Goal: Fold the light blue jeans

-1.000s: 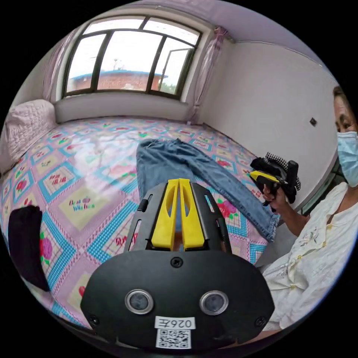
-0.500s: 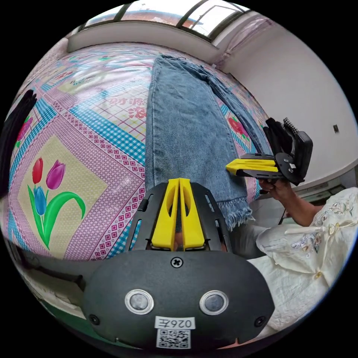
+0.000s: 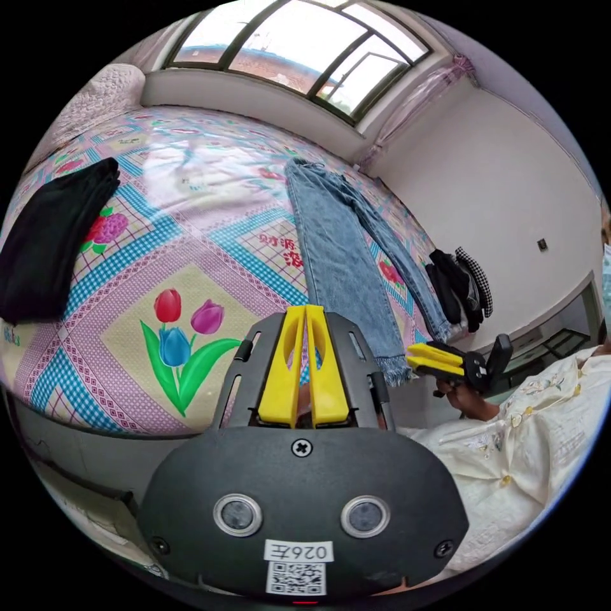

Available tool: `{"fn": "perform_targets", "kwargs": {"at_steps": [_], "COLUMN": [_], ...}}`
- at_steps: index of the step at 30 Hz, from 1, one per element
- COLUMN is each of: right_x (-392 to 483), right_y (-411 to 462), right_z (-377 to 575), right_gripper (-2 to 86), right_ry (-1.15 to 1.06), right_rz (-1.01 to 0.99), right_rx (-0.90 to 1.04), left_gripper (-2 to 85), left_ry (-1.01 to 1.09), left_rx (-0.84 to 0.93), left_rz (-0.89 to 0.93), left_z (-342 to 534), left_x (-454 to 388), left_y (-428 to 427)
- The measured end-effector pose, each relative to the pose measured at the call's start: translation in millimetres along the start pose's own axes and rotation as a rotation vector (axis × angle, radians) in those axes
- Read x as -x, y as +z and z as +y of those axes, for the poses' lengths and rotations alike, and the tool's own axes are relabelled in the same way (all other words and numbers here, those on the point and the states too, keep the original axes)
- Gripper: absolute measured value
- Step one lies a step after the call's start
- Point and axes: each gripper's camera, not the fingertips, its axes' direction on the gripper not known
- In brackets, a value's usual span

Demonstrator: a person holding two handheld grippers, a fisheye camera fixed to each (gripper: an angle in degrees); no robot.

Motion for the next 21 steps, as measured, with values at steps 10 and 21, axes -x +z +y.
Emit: {"fn": "perform_targets", "kwargs": {"at_steps": [10, 21], "right_x": [57.5, 51.5], "right_y": [48.1, 97.7], "right_z": [-42.8, -77.2], "right_gripper": [8.3, 11.8], "right_ry": [-0.245, -0.179], "right_rz": [-0.048, 0.001], "right_rx": [-0.021, 0.121], "left_gripper": [-0.4, 4.6], "left_ry": [0.086, 0.130], "left_rx": [-0.031, 0.054], "left_rz": [0.005, 0.166], "left_z": [-55.9, -139.8], "left_x": [-11.5, 43.4], "left_y": [9.4, 7.8]}}
